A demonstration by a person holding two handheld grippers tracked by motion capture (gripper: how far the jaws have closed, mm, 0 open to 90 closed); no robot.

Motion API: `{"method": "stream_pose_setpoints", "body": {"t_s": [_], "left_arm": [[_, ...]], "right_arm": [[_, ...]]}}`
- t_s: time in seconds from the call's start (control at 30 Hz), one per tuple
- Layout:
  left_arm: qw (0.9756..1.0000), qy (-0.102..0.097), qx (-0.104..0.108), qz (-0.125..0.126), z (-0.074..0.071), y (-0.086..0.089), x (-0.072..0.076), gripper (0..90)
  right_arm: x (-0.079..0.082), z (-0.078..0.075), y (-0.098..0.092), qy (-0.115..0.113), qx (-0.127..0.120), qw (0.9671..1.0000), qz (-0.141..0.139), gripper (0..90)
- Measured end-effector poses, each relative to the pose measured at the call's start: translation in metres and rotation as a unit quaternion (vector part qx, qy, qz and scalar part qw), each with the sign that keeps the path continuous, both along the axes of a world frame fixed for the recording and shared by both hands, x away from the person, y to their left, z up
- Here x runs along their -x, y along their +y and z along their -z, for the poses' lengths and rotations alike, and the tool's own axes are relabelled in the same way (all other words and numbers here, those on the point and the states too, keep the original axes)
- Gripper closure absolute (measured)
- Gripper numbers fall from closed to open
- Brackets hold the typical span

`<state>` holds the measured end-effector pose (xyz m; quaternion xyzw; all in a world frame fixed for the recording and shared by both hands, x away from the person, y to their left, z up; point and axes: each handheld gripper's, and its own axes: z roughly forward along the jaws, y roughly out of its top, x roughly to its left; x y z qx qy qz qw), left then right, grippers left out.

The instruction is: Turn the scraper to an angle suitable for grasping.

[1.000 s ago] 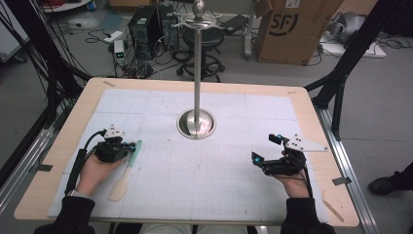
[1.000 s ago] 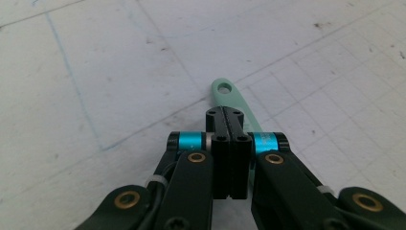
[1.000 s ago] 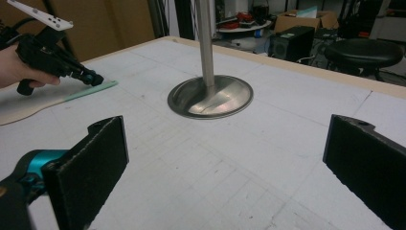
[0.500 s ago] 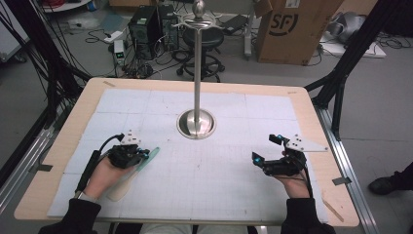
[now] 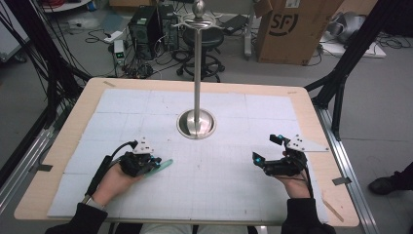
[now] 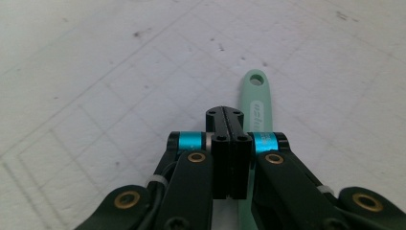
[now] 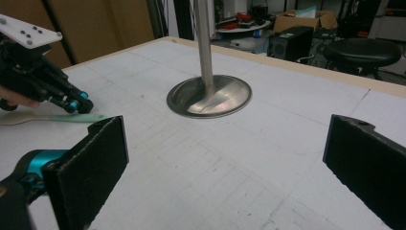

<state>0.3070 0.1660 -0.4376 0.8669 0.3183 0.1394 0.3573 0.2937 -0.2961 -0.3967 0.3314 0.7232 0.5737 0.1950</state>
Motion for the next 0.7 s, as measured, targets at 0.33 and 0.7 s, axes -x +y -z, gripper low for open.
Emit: {"method": "stream_pose_setpoints", "body": {"t_s": [0.33,0.7], "left_arm": [[0.9993,-0.001,0.0,0.036,0.0,-0.016,0.017,89.9],[0.9976,-0.002,0.001,0.069,0.0,-0.025,0.033,89.9]], "right_arm": [[0.001,0.0,-0.001,0.001,-0.002,1.0,0.001,0.7],[0.001,0.0,-0.003,-0.002,-0.003,1.0,0.003,0.7]]}}
